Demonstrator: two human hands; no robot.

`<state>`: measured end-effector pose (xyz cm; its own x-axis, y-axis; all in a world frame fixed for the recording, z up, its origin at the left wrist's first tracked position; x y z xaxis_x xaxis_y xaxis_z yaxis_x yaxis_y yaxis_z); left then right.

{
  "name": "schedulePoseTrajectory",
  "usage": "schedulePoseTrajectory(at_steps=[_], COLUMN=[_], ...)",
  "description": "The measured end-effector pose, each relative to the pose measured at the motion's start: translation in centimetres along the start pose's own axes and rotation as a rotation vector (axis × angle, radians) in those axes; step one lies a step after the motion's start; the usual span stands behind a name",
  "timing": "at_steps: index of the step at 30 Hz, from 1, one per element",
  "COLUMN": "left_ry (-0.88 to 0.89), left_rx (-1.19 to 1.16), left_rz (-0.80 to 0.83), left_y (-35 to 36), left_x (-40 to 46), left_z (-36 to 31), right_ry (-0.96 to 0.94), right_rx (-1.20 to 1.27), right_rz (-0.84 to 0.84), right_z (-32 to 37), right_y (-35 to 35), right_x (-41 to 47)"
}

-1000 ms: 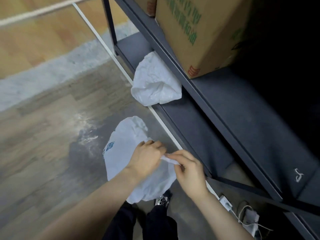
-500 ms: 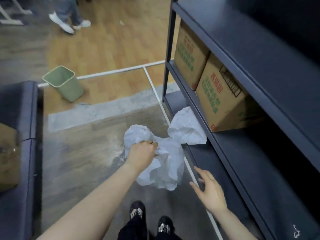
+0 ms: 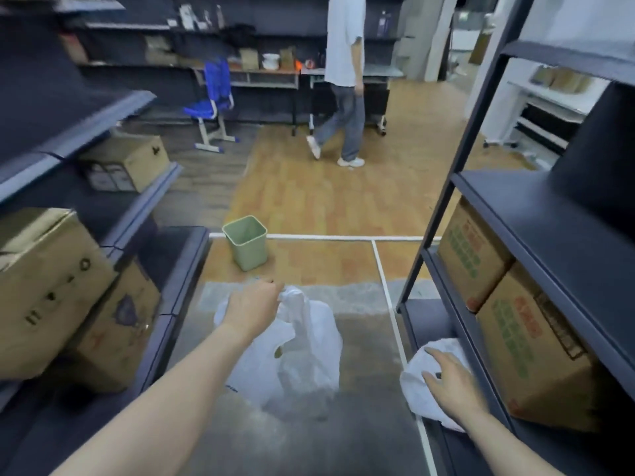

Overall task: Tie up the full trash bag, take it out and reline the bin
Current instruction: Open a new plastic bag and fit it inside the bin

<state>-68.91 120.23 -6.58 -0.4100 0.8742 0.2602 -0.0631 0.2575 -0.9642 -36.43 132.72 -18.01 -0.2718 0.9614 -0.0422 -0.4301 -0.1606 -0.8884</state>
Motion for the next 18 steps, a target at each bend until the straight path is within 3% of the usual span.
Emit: schedulePoseTrajectory(at_steps=[8, 18], left_ry=[-0.166, -0.148], left_rx=[0.086, 0.153], left_rz=[-0.01, 0.081], left_y=[0.1, 6.0], left_x=[3.0, 19.1], left_z=[12.3, 14.0], right_ry=[-0.122, -0.321], right_rx=[-0.114, -0.203], right_rz=[0.085, 0.087], right_z=[8.7, 18.7], right_y=[2.8, 5.2], right_x=[8.2, 26.2])
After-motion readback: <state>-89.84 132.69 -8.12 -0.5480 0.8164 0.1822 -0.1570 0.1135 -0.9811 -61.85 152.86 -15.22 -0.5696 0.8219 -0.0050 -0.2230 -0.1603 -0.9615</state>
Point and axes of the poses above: each hand's wrist, its own x-axis towards the middle knuckle, its own y-axis out of the palm, z = x × y, the point moved 4 cm from there along x, towards the middle knuckle, and after that the axes turned 13 degrees about -z, right-handed, at the moved point
